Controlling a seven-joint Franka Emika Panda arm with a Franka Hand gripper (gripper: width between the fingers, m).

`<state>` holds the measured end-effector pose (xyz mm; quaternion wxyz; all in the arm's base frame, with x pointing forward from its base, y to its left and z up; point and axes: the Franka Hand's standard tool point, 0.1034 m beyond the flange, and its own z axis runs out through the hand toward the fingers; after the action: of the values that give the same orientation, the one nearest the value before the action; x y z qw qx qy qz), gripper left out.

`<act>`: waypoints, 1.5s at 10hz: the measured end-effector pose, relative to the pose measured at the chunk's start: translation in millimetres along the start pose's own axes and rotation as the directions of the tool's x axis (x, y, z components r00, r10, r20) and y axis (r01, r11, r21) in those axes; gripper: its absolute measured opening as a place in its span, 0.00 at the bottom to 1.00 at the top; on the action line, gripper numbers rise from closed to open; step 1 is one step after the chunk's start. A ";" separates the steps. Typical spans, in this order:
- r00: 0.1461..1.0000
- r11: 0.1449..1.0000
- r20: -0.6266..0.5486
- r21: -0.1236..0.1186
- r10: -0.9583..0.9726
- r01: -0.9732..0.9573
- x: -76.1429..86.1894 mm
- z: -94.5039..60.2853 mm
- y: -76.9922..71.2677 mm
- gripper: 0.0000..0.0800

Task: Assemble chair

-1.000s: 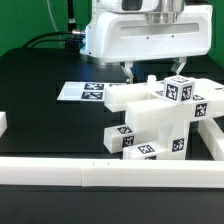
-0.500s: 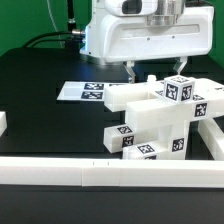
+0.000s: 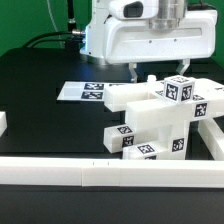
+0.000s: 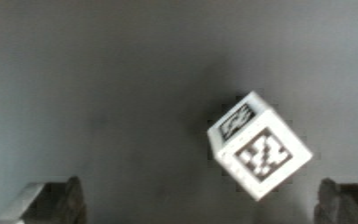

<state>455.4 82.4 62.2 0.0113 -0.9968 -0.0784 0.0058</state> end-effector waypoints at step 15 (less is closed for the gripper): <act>1.000 0.999 0.003 -0.016 -0.028 0.028 3.9 27.1 -20.3 0.81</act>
Offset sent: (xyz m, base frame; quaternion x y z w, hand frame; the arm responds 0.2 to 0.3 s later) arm 0.0000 0.0000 0.0000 0.0000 0.0000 0.0000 1.0000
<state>455.8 103.7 35.6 0.0036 -0.9957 -0.0924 0.0063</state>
